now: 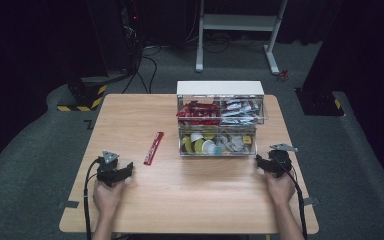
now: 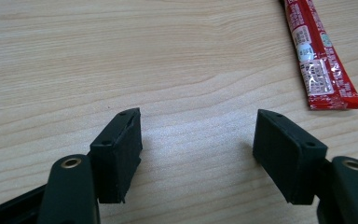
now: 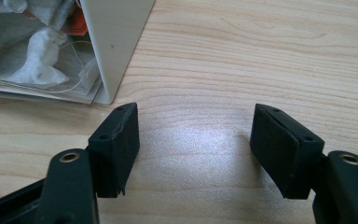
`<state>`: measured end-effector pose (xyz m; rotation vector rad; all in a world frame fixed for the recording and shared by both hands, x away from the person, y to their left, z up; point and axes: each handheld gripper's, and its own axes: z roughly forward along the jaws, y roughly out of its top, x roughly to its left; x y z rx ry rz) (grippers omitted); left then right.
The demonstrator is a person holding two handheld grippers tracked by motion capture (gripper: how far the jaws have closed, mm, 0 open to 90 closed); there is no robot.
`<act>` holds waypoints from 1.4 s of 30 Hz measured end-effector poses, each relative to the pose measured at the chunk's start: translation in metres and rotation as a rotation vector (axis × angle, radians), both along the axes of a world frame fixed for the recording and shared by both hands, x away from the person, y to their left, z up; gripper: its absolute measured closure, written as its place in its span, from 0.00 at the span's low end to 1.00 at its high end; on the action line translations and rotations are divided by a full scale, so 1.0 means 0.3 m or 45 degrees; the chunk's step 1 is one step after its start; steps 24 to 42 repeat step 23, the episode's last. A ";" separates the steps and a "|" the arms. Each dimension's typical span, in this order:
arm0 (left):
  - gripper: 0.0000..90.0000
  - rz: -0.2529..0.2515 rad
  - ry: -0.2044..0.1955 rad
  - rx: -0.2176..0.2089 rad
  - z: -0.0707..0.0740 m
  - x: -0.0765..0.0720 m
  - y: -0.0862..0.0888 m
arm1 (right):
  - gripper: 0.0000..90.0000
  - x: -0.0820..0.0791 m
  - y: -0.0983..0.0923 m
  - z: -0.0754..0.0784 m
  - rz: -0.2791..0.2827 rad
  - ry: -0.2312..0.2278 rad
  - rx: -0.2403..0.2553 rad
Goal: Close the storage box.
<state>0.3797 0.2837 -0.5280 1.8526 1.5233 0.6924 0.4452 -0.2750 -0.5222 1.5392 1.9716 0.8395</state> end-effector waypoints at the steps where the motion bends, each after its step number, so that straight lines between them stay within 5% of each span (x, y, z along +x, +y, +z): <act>1: 0.37 0.000 0.000 0.000 0.000 0.000 0.000 | 0.36 0.000 0.000 0.000 0.002 0.000 -0.001; 42: 0.36 -0.004 0.001 -0.001 0.000 0.000 -0.001 | 0.36 0.006 -0.002 0.000 0.022 0.002 0.003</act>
